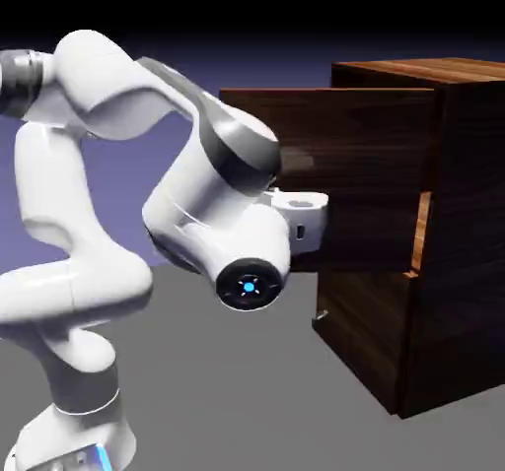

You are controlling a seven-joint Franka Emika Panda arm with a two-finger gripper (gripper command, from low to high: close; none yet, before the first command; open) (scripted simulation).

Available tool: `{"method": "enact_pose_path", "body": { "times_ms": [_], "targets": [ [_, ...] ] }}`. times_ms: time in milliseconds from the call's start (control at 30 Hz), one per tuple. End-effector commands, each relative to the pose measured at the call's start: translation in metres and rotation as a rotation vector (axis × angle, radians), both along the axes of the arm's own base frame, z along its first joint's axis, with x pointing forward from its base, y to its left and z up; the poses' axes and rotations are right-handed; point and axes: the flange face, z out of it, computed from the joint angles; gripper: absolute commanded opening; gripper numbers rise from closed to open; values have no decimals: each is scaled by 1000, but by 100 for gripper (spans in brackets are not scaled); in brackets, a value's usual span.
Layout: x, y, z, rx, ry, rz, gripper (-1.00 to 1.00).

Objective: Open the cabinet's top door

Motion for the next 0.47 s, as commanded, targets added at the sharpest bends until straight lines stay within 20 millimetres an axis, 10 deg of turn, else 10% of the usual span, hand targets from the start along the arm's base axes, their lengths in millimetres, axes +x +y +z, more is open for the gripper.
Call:
{"method": "enact_pose_path", "body": {
  "times_ms": [0,400,433],
  "targets": [
    [1,-7,0,0,0,22,-100],
    [27,-90,0,0,0,317,-100],
    [27,-90,0,0,0,317,100]
  ]
}}
